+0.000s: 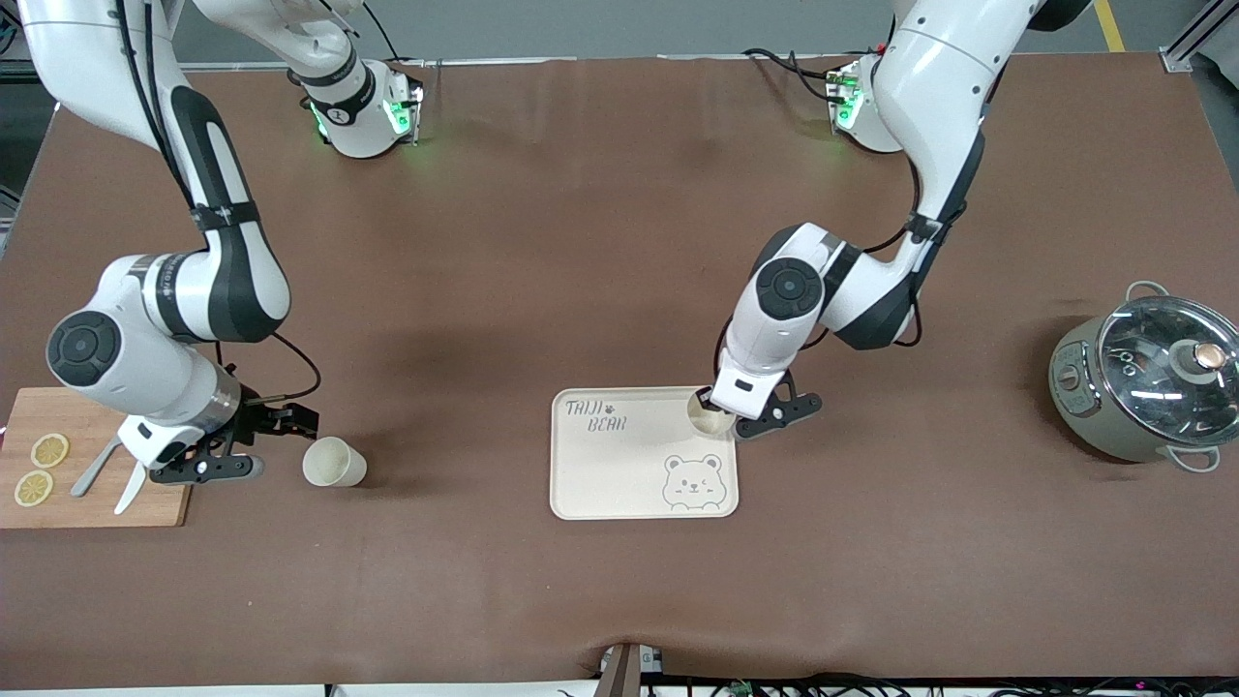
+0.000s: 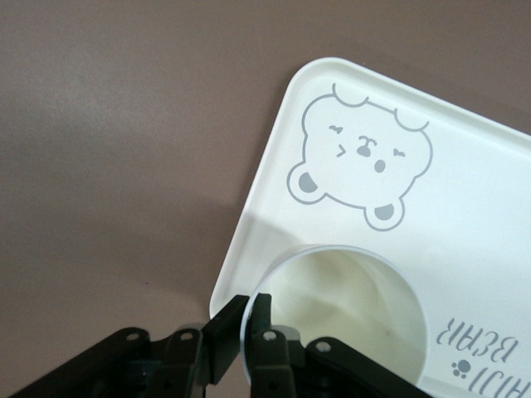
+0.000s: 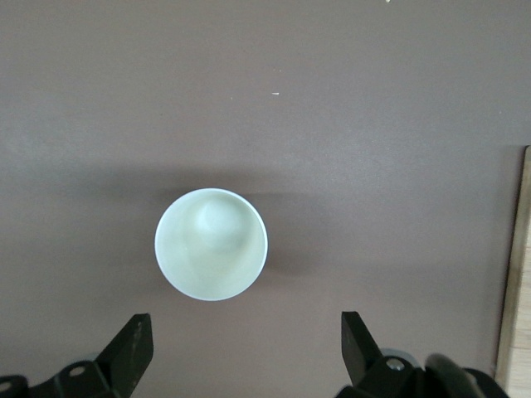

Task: Place white IKEA cup upright on tray with both arms
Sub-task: 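Lower the cup onto the tray while the right gripper grasps the cup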

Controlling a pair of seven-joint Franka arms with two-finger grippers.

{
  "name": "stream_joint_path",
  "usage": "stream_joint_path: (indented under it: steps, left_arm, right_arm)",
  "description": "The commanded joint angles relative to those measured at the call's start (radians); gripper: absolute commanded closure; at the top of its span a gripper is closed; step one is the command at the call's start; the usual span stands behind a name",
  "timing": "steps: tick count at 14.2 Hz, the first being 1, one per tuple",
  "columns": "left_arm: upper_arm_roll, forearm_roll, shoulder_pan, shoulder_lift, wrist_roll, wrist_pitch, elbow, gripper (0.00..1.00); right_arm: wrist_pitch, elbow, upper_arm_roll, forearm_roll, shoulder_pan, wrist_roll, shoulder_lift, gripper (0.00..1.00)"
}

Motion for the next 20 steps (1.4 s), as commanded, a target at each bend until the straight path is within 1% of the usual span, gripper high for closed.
stream_joint_path:
  steps: [1,6,16,20]
  left_arm:
    - [0.012,0.059,-0.024,0.036,-0.074,-0.02,0.053,1.0]
    - [0.012,0.078,-0.024,0.048,-0.09,-0.015,0.058,1.0]
    - [0.012,0.084,-0.032,0.068,-0.092,-0.001,0.061,1.0]
    - [0.013,0.084,-0.032,0.069,-0.092,-0.001,0.061,1.0]
  right_arm:
    - [0.041,-0.015,-0.003,-0.001,-0.001,-0.015,0.007,0.0]
    - [0.133,-0.013,-0.003,-0.001,-0.008,-0.033,0.063,0.0]
    - [0.252,-0.006,-0.001,0.001,-0.015,-0.058,0.145,0.0]
    - [0.259,-0.004,-0.001,0.008,-0.008,-0.058,0.164,0.0]
